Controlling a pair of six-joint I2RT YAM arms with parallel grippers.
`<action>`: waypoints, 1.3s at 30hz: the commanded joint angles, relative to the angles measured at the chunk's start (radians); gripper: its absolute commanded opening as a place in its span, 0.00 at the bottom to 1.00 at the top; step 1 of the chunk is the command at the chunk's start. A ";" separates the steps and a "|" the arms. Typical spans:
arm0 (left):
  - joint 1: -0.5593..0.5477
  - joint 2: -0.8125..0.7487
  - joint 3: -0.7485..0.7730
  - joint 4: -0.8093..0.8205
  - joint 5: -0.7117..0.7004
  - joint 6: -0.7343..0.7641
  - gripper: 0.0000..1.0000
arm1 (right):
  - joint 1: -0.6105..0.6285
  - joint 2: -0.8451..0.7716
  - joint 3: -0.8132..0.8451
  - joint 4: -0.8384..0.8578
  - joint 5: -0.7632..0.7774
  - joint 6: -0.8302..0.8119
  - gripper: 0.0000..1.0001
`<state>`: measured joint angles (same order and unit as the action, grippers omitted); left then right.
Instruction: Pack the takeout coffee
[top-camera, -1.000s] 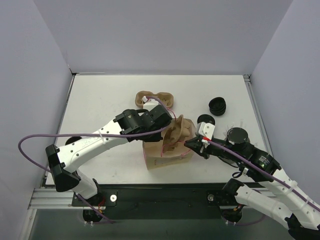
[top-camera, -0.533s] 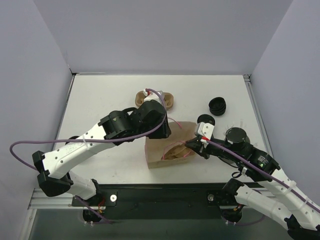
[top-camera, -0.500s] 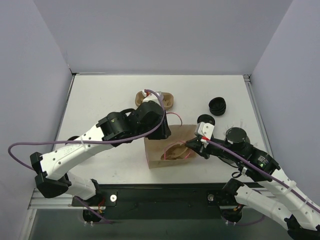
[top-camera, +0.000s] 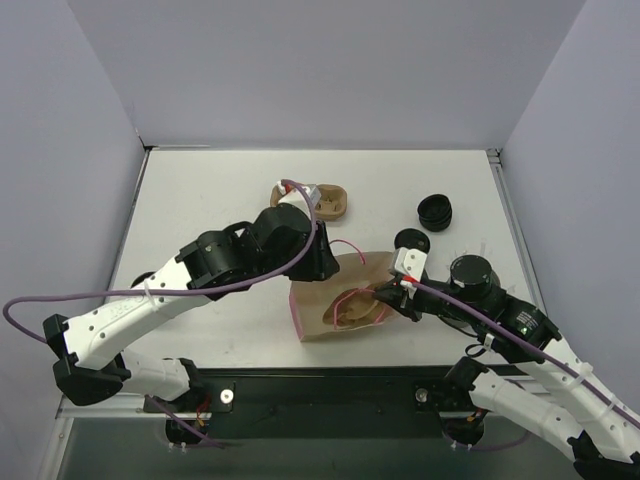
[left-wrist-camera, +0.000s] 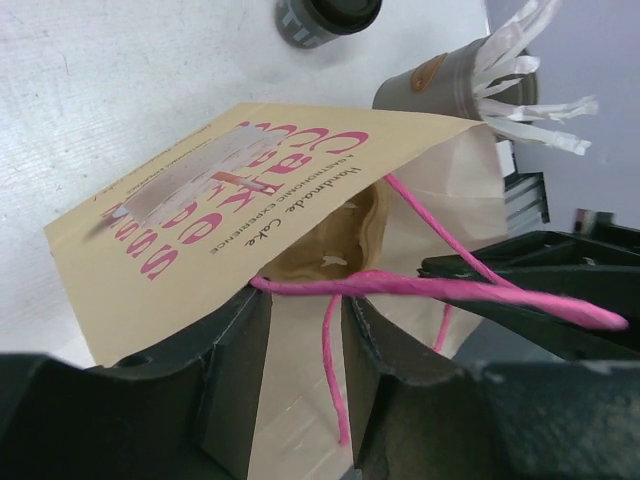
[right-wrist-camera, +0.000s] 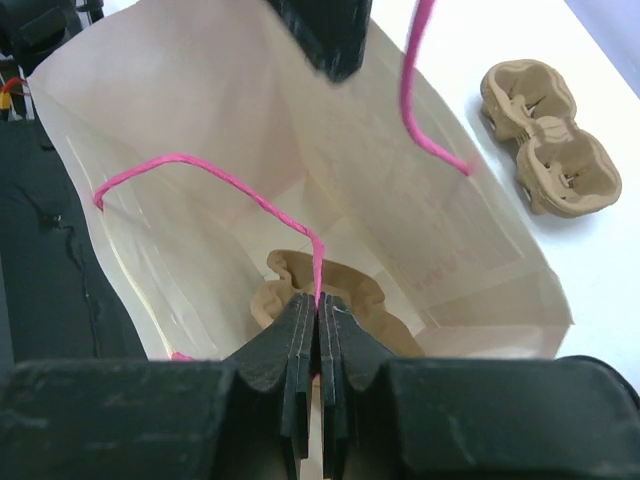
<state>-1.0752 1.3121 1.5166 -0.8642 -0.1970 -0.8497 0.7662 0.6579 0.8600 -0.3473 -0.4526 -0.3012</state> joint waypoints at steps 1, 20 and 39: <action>0.004 -0.024 0.172 -0.041 -0.008 0.025 0.45 | -0.005 -0.012 0.034 -0.024 -0.026 -0.029 0.01; -0.038 -0.178 0.019 -0.271 0.056 -0.302 0.48 | -0.005 0.028 0.039 -0.042 -0.041 -0.015 0.00; -0.183 -0.051 0.100 -0.449 -0.079 -0.377 0.37 | -0.002 0.034 0.091 -0.036 -0.032 0.030 0.00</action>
<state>-1.2415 1.2533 1.5578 -1.2537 -0.1814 -1.1545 0.7662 0.6983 0.9043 -0.4061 -0.4702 -0.2882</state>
